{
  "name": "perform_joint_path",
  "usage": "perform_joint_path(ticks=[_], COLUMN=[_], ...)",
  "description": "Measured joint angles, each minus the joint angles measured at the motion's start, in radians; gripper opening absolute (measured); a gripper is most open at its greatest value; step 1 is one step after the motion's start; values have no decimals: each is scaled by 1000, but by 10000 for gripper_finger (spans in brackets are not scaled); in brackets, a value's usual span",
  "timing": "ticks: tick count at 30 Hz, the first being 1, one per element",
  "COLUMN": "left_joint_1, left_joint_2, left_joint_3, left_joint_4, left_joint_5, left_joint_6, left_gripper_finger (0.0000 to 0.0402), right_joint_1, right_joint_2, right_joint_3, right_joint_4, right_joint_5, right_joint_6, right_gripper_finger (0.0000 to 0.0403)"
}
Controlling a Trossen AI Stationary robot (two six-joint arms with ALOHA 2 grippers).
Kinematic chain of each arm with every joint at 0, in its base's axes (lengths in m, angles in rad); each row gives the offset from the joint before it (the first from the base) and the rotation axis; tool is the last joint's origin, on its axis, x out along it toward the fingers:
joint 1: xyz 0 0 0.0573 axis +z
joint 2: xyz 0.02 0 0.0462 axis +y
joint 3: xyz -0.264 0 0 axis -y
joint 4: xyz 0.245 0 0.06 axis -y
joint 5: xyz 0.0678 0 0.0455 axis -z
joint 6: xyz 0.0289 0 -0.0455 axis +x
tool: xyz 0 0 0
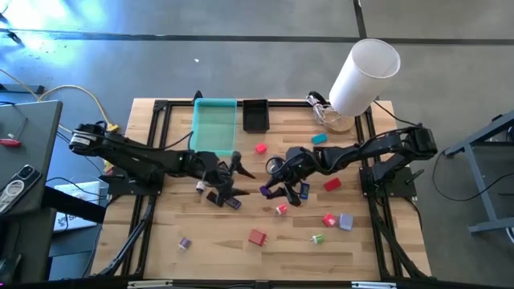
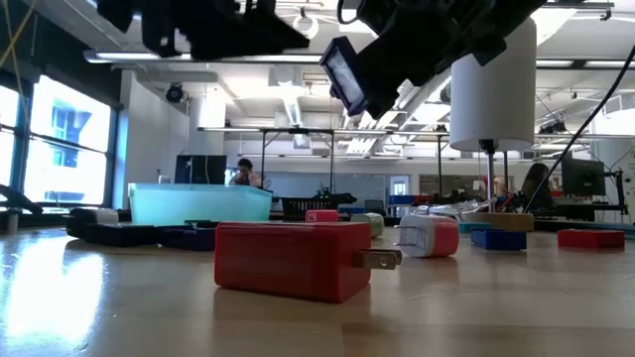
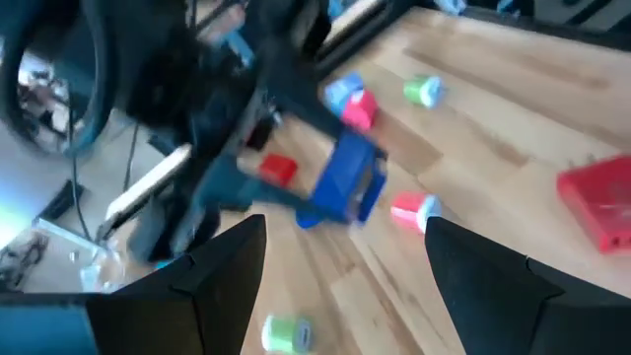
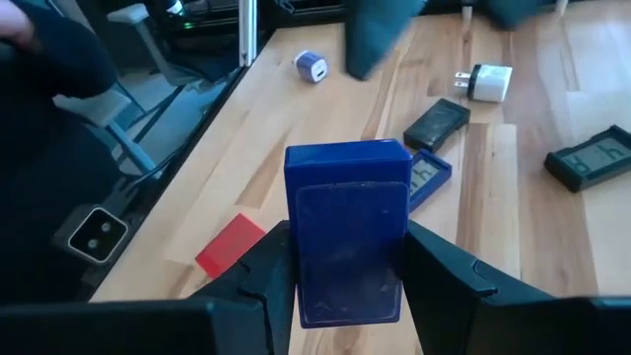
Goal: Pick & Place Office items
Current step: Put the top right blue timer into the black bin
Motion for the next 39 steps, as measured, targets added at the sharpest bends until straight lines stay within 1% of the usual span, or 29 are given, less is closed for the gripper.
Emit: perform_joint_path(ticks=[3,6,8,12,18,21,24,28,35,39], left_joint_1=[3,16,25,42,46,45,45,45,41,42], left_joint_2=[7,20,39,94,182,214,235,236,243,244], left_joint_3=[44,72,83,94,126,147,161,159,158,158], left_joint_4=[-3,0,-2,-9,-6,1,7,0,8,14], left_joint_5=[40,121,155,161,159,160,159,160,162,161], left_joint_6=[3,34,44,49,133,142,141,107,-2,-13], left_gripper_finger=[271,271,271,271,271,271,271,271,271,271], right_joint_1=[0,0,0,0,0,0,0,0,0,0], right_joint_2=[0,0,0,0,0,0,0,0,0,0], right_joint_3=[0,0,0,0,0,0,0,0,0,0], right_joint_4=[4,10,12,15,9,-1,-9,-20,-34,-34], right_joint_5=[7,7,8,7,9,37,42,42,57,57], right_joint_6=[0,0,0,0,15,15,15,18,21,18], right_gripper_finger=[139,139,139,139,139,139,139,139,139,139])
